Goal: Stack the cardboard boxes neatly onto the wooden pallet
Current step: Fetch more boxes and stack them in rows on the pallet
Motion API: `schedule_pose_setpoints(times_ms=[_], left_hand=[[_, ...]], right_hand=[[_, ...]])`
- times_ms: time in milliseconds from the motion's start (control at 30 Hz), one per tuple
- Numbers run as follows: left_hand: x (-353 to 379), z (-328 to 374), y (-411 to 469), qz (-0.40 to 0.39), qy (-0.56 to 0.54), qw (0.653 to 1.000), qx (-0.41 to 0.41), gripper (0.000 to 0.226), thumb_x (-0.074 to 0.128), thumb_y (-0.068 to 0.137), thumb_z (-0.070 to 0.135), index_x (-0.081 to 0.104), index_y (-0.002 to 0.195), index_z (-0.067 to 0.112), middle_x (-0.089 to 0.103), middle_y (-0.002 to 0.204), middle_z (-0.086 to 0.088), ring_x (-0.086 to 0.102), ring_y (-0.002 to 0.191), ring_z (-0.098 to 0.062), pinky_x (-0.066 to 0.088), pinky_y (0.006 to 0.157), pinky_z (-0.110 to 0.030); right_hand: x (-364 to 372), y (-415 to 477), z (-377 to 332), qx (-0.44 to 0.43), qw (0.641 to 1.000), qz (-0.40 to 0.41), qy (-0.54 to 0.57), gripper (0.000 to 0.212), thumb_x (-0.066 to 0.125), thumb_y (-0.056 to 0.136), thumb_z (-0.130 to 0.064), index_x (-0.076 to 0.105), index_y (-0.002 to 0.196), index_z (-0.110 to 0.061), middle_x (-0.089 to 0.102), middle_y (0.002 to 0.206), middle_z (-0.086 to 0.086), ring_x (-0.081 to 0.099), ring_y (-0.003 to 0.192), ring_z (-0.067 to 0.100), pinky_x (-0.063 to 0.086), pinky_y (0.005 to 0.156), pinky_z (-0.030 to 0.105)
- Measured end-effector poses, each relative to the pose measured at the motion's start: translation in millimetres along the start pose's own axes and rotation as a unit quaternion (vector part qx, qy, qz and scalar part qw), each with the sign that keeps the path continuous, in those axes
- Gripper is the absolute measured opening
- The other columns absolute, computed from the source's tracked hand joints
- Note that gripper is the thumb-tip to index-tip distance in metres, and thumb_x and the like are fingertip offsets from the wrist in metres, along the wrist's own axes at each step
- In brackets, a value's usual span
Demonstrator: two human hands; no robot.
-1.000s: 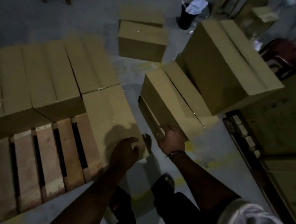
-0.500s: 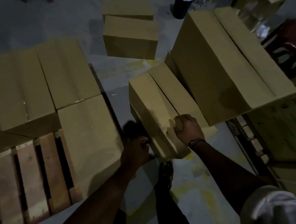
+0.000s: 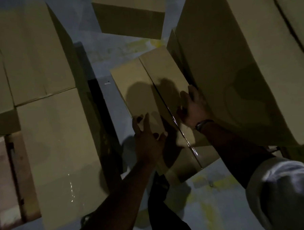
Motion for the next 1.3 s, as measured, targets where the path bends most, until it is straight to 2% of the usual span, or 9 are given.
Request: schedule_pose_setpoints(times_ms=[167, 367, 533, 700, 833, 933, 1100, 1233, 1300], left_hand=[[14.7, 1.8, 9.3, -0.004, -0.012, 0.998, -0.067, 0.105, 0.082, 0.081, 0.042, 0.016, 0.161, 0.025, -0.008, 0.167, -0.012, 0.036, 0.143, -0.039, 0.047, 0.097, -0.038], [6.0, -9.8, 11.9, 0.021, -0.054, 0.996, -0.063, 0.106, 0.087, 0.076, 0.039, 0.023, 0.159, 0.023, 0.002, 0.163, -0.01, 0.042, 0.137, -0.037, 0.046, 0.097, -0.032], [-27.6, -19.4, 10.2, 0.06, 0.004, 0.997, -0.048, 0.11, 0.08, 0.07, 0.064, 0.019, 0.158, 0.037, 0.002, 0.162, 0.003, 0.041, 0.137, -0.037, 0.054, 0.095, -0.045], [-80.0, -27.2, 4.2, 0.082, 0.045, 0.995, -0.02, 0.114, 0.077, 0.067, 0.073, 0.015, 0.158, 0.042, 0.0, 0.165, 0.0, 0.035, 0.141, -0.04, 0.048, 0.103, -0.051], [-124.2, -38.2, -15.1, 0.114, 0.061, 0.991, 0.043, 0.113, 0.071, 0.067, 0.082, 0.026, 0.159, 0.035, -0.006, 0.168, 0.002, 0.02, 0.153, -0.029, 0.037, 0.114, -0.048], [-156.8, -48.6, -37.5, 0.095, 0.07, 0.992, 0.041, 0.111, 0.062, 0.065, 0.09, 0.024, 0.157, 0.042, -0.006, 0.169, 0.005, 0.024, 0.148, -0.039, 0.039, 0.112, -0.051], [-221.7, -58.0, -94.4, 0.045, 0.039, 0.996, 0.069, 0.102, 0.074, 0.081, 0.062, 0.016, 0.161, 0.036, 0.012, 0.168, -0.001, 0.033, 0.143, -0.03, 0.032, 0.115, -0.043], [-259.1, -89.1, -125.0, 0.039, 0.067, 0.994, 0.076, 0.108, 0.068, 0.074, 0.076, 0.012, 0.16, 0.043, -0.02, 0.167, -0.005, 0.032, 0.141, -0.044, 0.039, 0.107, -0.045], [-271.9, -103.6, -138.5, 0.043, 0.067, 0.994, 0.075, 0.111, 0.065, 0.071, 0.082, 0.011, 0.16, 0.042, -0.022, 0.166, -0.002, 0.029, 0.142, -0.047, 0.041, 0.105, -0.047]], right_hand=[[9.0, 7.7, 3.3, -0.022, 1.0, 0.012, -0.003, 0.078, 0.07, 0.078, -0.054, 0.044, 0.145, -0.023, 0.021, 0.161, 0.013, 0.033, 0.136, 0.047, 0.039, 0.106, 0.057], [12.2, 3.3, -7.2, -0.003, 1.0, 0.008, 0.022, 0.096, 0.062, 0.071, -0.075, 0.036, 0.152, -0.03, 0.021, 0.159, -0.003, 0.03, 0.132, 0.034, 0.035, 0.107, 0.052], [1.5, -11.8, -44.8, -0.044, 0.998, 0.051, -0.012, 0.085, 0.058, 0.076, -0.076, 0.047, 0.146, -0.029, 0.02, 0.162, -0.002, 0.033, 0.128, 0.041, 0.039, 0.1, 0.053], [-14.4, -26.2, -95.3, -0.037, 0.993, 0.1, -0.042, 0.081, 0.053, 0.075, -0.08, 0.054, 0.14, -0.032, 0.025, 0.159, -0.006, 0.037, 0.119, 0.038, 0.034, 0.095, 0.046], [-30.8, -52.3, -139.8, -0.045, 0.986, 0.149, -0.059, 0.073, 0.056, 0.077, -0.078, 0.059, 0.134, -0.034, 0.036, 0.156, -0.003, 0.042, 0.115, 0.041, 0.035, 0.09, 0.046], [-42.5, -82.6, -177.1, -0.035, 0.981, 0.164, -0.092, 0.069, 0.053, 0.078, -0.079, 0.057, 0.133, -0.037, 0.038, 0.155, -0.003, 0.041, 0.118, 0.044, 0.038, 0.091, 0.047], [-54.5, -149.2, -250.1, -0.001, 0.98, 0.169, -0.106, 0.068, 0.048, 0.078, -0.081, 0.056, 0.132, -0.04, 0.037, 0.155, -0.007, 0.035, 0.124, 0.044, 0.036, 0.095, 0.049], [-62.1, -195.4, -307.9, -0.009, 0.968, 0.225, -0.107, 0.062, 0.058, 0.077, -0.075, 0.062, 0.126, -0.037, 0.042, 0.151, -0.007, 0.036, 0.122, 0.044, 0.035, 0.093, 0.048], [-64.6, -211.5, -331.6, -0.016, 0.965, 0.236, -0.116, 0.061, 0.058, 0.077, -0.074, 0.064, 0.124, -0.036, 0.043, 0.15, -0.006, 0.036, 0.122, 0.046, 0.036, 0.093, 0.049]])
Point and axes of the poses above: each hand's wrist, its own y-axis towards the middle knuckle, its own x-axis out of the palm, z = x × y, the point moved 4 cm from there along y, towards the middle knuckle
